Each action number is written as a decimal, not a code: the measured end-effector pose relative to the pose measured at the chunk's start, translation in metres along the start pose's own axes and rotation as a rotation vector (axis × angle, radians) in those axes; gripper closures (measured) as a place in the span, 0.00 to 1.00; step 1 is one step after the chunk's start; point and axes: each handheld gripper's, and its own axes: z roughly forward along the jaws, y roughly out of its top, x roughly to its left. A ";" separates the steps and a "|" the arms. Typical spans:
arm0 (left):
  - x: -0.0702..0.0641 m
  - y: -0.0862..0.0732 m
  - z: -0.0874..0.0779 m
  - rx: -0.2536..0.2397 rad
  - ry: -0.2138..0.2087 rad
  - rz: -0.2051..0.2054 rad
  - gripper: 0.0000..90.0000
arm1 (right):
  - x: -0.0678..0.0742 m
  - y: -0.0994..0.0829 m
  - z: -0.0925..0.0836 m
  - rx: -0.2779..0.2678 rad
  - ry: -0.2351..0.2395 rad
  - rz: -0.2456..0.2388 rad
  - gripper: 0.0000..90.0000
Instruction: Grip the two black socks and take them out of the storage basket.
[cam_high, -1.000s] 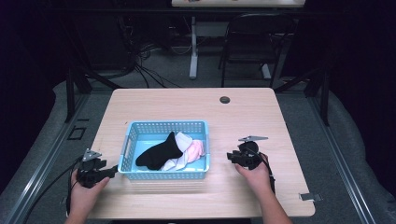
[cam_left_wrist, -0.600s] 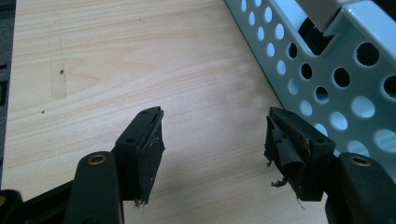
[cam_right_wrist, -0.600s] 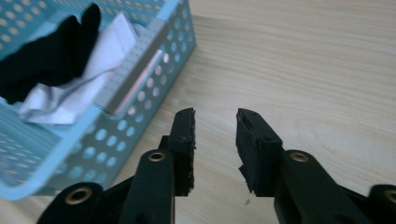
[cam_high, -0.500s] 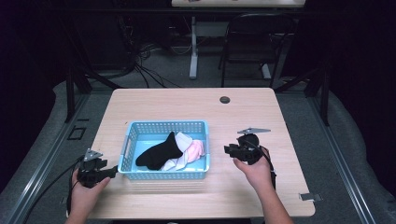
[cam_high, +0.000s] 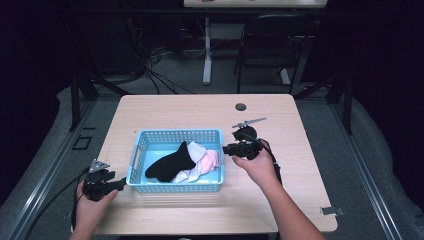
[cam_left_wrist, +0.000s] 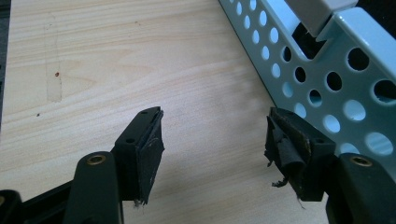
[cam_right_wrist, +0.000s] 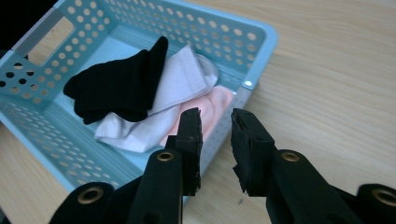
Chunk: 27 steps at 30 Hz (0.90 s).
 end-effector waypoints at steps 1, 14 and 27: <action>0.000 0.000 0.000 0.001 0.000 0.000 0.41 | 0.003 0.003 0.003 0.013 0.013 -0.006 0.81; 0.001 0.000 0.000 0.005 0.000 -0.004 0.41 | 0.027 0.030 0.049 0.156 0.063 -0.043 0.79; 0.002 0.000 0.000 0.000 0.001 -0.011 0.41 | 0.045 0.046 0.081 0.218 0.062 -0.071 0.80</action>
